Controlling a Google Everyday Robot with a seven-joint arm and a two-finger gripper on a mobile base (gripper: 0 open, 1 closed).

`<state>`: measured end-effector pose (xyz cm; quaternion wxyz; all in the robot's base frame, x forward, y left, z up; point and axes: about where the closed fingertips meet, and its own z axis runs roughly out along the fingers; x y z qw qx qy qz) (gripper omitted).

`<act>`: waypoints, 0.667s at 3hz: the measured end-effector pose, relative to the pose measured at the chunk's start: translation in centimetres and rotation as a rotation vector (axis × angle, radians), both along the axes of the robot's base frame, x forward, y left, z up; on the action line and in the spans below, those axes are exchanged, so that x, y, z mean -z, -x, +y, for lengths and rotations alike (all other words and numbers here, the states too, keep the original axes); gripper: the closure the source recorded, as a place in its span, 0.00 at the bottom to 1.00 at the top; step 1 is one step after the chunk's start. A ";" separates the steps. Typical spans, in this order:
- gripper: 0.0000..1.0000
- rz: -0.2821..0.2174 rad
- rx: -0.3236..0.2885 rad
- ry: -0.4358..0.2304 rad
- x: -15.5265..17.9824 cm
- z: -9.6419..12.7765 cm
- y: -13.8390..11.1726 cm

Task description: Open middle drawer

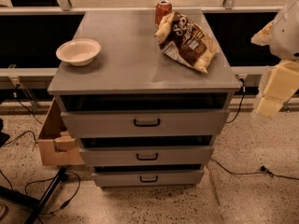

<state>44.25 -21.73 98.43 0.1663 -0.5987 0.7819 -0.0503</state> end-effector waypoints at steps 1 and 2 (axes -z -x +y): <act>0.00 -0.027 0.033 -0.067 3.3 2.0 1.0; 0.00 -0.020 0.052 -0.100 9.8 3.9 1.4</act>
Offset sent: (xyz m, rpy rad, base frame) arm -0.0216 0.0576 -0.2174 0.1279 0.0375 -0.0830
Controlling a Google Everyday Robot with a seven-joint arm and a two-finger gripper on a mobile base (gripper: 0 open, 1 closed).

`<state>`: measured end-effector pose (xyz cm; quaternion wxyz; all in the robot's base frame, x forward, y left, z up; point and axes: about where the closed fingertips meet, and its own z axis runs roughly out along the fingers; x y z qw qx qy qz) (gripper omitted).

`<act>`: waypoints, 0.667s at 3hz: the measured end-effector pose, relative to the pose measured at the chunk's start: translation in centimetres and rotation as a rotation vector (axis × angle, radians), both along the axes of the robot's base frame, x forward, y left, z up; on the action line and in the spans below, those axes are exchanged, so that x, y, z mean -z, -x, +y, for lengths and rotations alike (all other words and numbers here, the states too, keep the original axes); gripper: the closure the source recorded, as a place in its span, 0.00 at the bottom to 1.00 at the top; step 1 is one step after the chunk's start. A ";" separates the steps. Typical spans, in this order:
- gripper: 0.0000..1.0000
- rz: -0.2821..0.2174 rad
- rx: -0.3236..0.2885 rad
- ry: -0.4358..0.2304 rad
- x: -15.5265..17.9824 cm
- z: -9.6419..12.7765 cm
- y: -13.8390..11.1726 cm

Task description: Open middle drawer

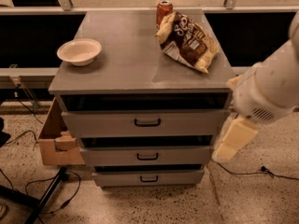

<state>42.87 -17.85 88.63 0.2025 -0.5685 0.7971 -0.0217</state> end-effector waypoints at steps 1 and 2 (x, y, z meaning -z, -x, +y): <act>0.00 0.022 -0.004 0.001 7.8 1.7 -0.2; 0.00 0.044 -0.018 0.051 16.6 3.8 -1.4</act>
Offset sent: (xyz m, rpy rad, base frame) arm 0.0278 0.0503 -0.2357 -0.1086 0.0567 0.0271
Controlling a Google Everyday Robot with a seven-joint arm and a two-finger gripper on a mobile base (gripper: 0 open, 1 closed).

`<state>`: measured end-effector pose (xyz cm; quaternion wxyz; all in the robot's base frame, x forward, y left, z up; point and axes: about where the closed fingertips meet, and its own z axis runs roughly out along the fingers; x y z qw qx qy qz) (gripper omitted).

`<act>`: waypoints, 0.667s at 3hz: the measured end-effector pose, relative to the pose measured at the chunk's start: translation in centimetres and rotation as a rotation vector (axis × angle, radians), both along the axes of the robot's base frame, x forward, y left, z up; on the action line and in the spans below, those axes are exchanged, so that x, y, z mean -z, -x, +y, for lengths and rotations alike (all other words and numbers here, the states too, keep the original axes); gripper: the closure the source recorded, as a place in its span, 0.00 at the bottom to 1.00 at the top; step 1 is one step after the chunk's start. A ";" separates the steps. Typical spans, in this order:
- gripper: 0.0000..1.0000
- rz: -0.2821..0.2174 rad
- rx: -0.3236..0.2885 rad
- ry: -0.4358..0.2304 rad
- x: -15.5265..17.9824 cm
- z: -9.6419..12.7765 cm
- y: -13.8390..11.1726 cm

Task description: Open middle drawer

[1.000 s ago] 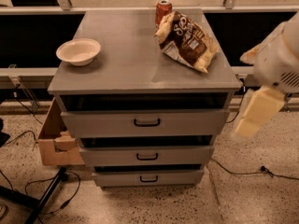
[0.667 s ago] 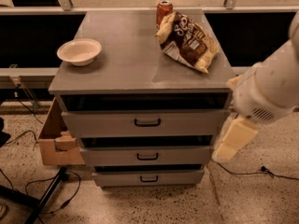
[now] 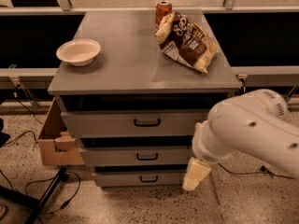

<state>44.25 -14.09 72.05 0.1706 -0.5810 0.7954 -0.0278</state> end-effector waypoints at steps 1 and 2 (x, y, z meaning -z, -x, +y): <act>0.00 0.015 -0.003 0.024 4.5 0.9 -0.4; 0.00 0.079 -0.004 0.032 7.9 2.0 -0.2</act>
Offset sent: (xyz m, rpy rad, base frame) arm -0.0044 0.0331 -0.1228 -0.0432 0.1772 0.0026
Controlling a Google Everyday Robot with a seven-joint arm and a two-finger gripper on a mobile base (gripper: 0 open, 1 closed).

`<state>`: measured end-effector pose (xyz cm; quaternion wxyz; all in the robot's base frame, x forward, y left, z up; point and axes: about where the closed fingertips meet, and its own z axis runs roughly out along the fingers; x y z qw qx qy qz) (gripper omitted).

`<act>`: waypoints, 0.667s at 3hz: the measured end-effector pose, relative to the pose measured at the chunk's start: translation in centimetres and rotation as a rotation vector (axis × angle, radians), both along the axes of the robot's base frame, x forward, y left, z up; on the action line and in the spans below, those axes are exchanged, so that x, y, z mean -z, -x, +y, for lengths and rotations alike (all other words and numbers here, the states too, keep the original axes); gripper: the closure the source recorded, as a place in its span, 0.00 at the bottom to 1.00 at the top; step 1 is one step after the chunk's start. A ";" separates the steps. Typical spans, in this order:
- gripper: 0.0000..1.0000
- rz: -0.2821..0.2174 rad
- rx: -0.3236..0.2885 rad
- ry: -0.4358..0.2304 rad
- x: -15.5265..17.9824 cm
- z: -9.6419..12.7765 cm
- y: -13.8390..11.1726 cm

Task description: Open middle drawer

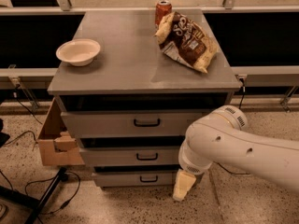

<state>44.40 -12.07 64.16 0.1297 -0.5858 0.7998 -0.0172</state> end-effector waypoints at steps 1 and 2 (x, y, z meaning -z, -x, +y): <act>0.00 0.006 0.002 -0.001 0.3 0.2 0.0; 0.00 0.039 0.012 0.022 3.1 -0.4 -0.8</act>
Offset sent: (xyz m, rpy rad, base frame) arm 0.0145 -0.0012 -0.0495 -0.0406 0.0765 -0.0302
